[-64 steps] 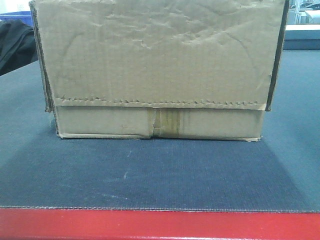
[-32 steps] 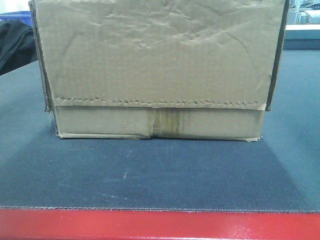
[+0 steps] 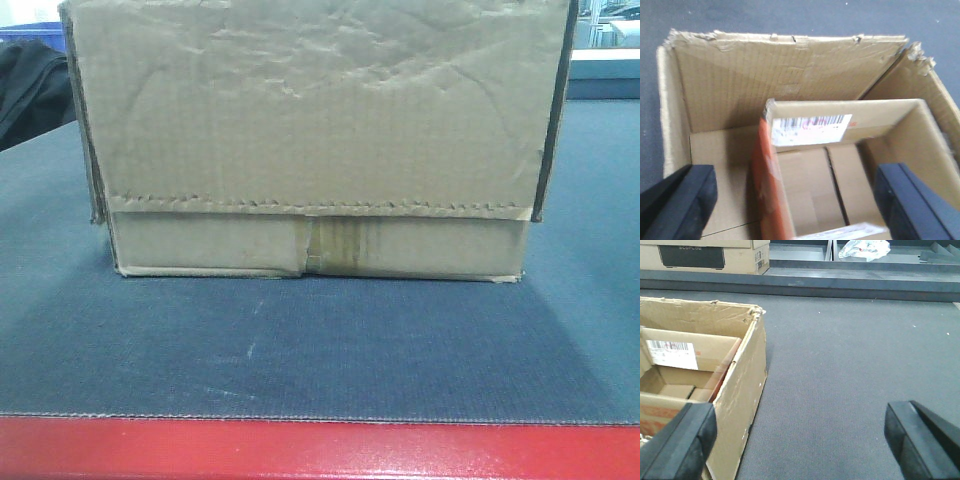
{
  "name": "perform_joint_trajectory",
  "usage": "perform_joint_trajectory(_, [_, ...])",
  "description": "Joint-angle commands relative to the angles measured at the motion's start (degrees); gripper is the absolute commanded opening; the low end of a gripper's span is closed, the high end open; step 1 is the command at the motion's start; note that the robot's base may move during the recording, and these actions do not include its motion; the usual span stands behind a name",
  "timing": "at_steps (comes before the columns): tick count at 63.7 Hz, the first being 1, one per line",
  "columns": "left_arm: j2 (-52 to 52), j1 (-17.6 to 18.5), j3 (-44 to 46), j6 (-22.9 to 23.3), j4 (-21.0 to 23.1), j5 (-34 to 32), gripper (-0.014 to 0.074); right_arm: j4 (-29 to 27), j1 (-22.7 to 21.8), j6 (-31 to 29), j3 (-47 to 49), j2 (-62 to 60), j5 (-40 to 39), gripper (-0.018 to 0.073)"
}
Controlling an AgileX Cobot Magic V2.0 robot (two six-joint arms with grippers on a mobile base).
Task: Stack two boxes on right shelf middle
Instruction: 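Grip opposite side walls of the large box with both grippers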
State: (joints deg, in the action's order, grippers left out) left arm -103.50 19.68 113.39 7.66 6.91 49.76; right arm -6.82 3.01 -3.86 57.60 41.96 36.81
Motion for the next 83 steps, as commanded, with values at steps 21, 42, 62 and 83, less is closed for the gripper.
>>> perform_joint_trajectory(21, [7.91,-0.5,0.6,0.26,-10.08,5.85,0.0519,0.07,0.05,-0.17,3.87,1.7,2.14,0.0568])
perform_joint_trajectory(42, [8.21,-5.03,0.6,-3.79,-14.96,18.91,0.0519,0.07,4.65,-1.57,21.57,18.99,14.39,0.0568])
perform_joint_trajectory(62, [4.91,-6.39,-0.23,-6.05,-9.11,20.2,0.0519,-0.03,9.08,-1.57,29.06,36.03,18.48,0.0568])
perform_joint_trajectory(83, [-1.74,-6.26,-1.1,-6.05,-5.6,20.2,0.0519,-4.57,9.08,-1.57,29.06,46.05,18.48,0.0568])
